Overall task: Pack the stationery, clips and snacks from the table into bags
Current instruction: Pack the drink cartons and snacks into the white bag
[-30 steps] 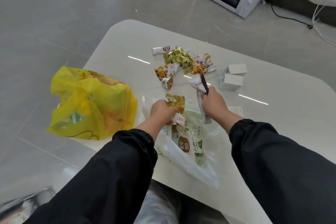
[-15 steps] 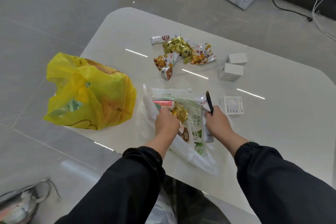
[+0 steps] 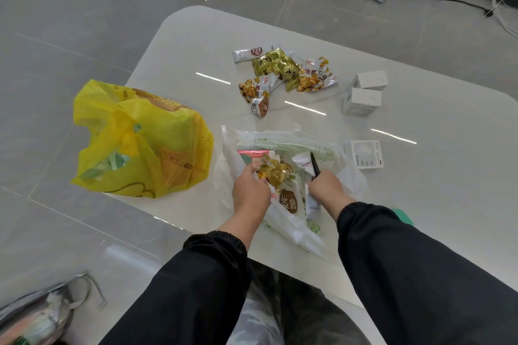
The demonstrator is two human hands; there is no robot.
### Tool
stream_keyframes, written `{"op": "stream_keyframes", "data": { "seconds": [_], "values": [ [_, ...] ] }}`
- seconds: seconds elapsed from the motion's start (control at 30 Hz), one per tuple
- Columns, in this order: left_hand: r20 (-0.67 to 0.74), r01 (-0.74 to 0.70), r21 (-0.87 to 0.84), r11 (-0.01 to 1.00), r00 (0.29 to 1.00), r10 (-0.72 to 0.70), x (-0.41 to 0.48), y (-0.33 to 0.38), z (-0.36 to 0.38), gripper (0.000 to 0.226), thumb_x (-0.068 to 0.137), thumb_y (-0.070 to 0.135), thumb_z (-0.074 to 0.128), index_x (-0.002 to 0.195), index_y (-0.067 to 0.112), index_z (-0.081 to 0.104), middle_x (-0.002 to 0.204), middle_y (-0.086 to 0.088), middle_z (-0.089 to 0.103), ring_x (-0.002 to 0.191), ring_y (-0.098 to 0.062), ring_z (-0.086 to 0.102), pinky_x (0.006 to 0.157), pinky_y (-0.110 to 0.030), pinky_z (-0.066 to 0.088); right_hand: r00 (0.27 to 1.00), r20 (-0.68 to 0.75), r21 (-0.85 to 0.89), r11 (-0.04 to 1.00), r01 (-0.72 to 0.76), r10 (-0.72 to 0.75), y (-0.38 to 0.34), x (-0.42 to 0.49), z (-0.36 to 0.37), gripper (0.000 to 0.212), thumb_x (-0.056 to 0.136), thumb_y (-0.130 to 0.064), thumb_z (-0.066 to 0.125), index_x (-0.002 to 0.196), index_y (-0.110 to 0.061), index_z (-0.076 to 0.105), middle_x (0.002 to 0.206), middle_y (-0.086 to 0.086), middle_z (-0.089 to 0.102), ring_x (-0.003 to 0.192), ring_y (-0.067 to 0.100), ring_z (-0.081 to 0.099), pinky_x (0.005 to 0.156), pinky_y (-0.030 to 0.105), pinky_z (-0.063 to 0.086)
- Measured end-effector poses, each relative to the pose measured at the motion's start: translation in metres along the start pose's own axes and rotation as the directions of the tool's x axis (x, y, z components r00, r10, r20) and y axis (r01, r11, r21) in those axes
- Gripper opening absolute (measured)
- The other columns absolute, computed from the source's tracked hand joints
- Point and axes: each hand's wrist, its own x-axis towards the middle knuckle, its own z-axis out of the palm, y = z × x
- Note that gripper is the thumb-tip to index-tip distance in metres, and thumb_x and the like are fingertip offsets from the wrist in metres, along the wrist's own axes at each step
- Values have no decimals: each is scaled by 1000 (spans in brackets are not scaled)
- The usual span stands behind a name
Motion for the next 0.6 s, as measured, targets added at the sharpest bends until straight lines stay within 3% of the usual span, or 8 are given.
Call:
{"op": "stream_keyframes", "data": {
  "seconds": [0.1, 0.23, 0.37, 0.43, 0.47, 0.53, 0.6],
  "values": [
    [7, 32, 101, 994, 999, -33, 1, -5, -4, 29, 92, 6, 46, 117, 17, 53, 100, -8, 63, 80, -29, 66, 70, -41, 59, 998, -20, 23, 998, 52, -51, 2, -2, 0, 28, 94, -9, 49, 120, -1, 45, 105, 11, 56, 83, 25, 49, 69, 30, 38],
    [35, 47, 190, 981, 998, -55, 2, -4, -4, 23, 88, 1, 51, 106, 15, 50, 98, -9, 59, 85, -32, 65, 71, -43, 59, 993, -3, -18, 993, 119, -120, 4, -9, 0, 32, 92, -13, 52, 121, -3, 42, 97, 7, 54, 78, 21, 50, 61, 30, 38],
    [69, 102, 43, 994, 992, -104, -2, 13, 5, 29, 87, -3, 55, 107, 18, 48, 97, -4, 60, 82, -27, 66, 70, -32, 57, 990, 12, -45, 989, 144, -144, 5, -13, -1, 36, 92, -9, 48, 126, -5, 41, 89, 2, 52, 79, 20, 53, 59, 29, 41],
    [84, 200, -82, 976, 978, -193, -3, 18, 11, 27, 88, -1, 58, 104, 18, 46, 90, 2, 58, 68, -18, 65, 58, -20, 53, 988, 16, -35, 987, 157, -157, 4, -16, -4, 38, 90, -4, 46, 128, -5, 40, 98, 7, 55, 82, 20, 52, 65, 29, 43],
    [111, 230, -82, 970, 969, -221, -4, 19, 13, 28, 87, 3, 64, 106, 15, 48, 92, 3, 58, 72, -16, 64, 56, -15, 49, 986, 16, -30, 986, 167, -166, 4, -17, -6, 39, 90, -3, 46, 129, -5, 40, 106, 10, 56, 84, 21, 51, 69, 30, 44],
    [174, 279, -24, 960, 947, -271, -4, 12, 19, 41, 82, 10, 73, 116, 7, 53, 109, 1, 60, 95, -19, 63, 68, -16, 46, 980, 11, -23, 980, 197, -196, 3, -19, -9, 41, 90, -2, 45, 130, -4, 40, 117, 14, 56, 87, 22, 51, 73, 31, 45],
    [336, 297, -51, 954, 904, -263, -6, 8, 21, 46, 86, 4, 65, 128, -1, 49, 123, -8, 56, 91, -23, 66, 73, -24, 54, 974, 5, -23, 974, 226, -226, 2, -20, -11, 42, 90, -1, 43, 132, -5, 40, 122, 14, 55, 95, 25, 54, 75, 30, 44]
  ]
}}
